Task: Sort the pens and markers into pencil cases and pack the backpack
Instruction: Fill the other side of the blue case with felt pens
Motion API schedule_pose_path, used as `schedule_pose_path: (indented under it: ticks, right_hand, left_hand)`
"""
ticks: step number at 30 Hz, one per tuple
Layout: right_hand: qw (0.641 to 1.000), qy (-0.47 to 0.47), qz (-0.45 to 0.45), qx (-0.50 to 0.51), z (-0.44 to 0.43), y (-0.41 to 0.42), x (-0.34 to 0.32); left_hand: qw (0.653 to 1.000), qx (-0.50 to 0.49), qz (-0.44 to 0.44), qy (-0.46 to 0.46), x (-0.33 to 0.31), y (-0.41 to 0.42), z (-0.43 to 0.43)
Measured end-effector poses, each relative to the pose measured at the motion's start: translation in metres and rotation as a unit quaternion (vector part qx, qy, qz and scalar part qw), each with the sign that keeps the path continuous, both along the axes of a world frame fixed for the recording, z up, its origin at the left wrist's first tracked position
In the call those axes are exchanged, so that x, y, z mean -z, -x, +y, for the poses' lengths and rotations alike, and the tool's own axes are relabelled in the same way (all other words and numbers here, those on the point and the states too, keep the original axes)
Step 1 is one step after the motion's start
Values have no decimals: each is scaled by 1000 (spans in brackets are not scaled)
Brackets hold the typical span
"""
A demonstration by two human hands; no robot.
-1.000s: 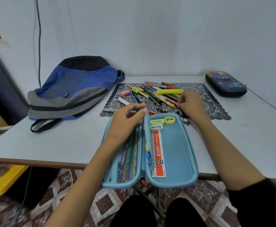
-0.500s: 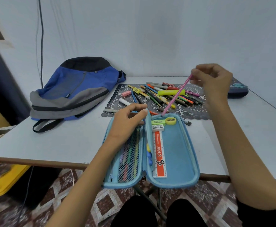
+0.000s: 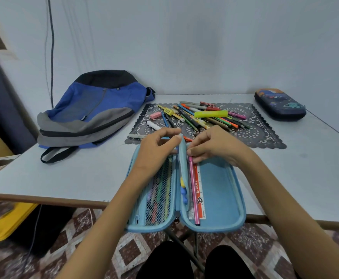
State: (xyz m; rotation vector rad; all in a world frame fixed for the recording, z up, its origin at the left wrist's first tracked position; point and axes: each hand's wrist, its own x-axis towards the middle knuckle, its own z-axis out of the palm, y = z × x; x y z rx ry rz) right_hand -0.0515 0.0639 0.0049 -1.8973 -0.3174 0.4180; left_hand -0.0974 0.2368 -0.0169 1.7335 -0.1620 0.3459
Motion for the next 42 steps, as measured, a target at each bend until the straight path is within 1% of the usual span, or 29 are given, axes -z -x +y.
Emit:
schedule_pose_path:
  ticks: [3,8,14,16,20,25,27,28,30,31,33,34,36,39,42]
  right_hand:
    - [1000,5,-15,2,0,4,0]
    - [997,31,-66,18,4,6,4]
    - [992,77,-100,21,8,7,4]
    - [992,82,-96,10,7,8,4]
    - [995,83,-53,-10,5,10,2]
    - [998,52,-2,-38,1,12,3]
    - [999,42,-25,-19,-8,6,-3]
    - [998,38,-55,16,-14,-2,-6]
    - [981,48,-131,133,-30,-28,-7]
    - [963,74,-171,195,-38,-43,-5]
    - [913,185,-237,275,-51,-70,3]
    - [892,243,-250,288,-57,-79,9]
    - [867,318,-255,288,-63,-89,17]
    - [845,379,-264,269,-61,-93,23]
    - [823,410,-291,265,-58,-94,28]
  left_hand:
    - [1000,1,-1,3,0,0,0]
    - [1000,-2,-2,1,0,0,-1]
    - [1000,-4,0,-3,1,0,0]
    - [1000,-2,0,-3,1,0,0]
    - [1000,1,-4,-3,0,0,0]
    - [1000,2,-5,-1,0,1,0]
    - [1000,5,-4,1,0,1,0]
    - [1000,6,-3,0,0,1,0]
    - [1000,6,1,-1,0,1,1]
    - [1000,6,3,-1,0,1,1]
    - [1000,6,7,1,0,1,2]
    - [1000,7,8,1,1,1,2]
    - [1000,10,6,0,0,1,2]
    - [1000,11,5,1,0,0,2]
    - [1000,10,8,5,1,-1,3]
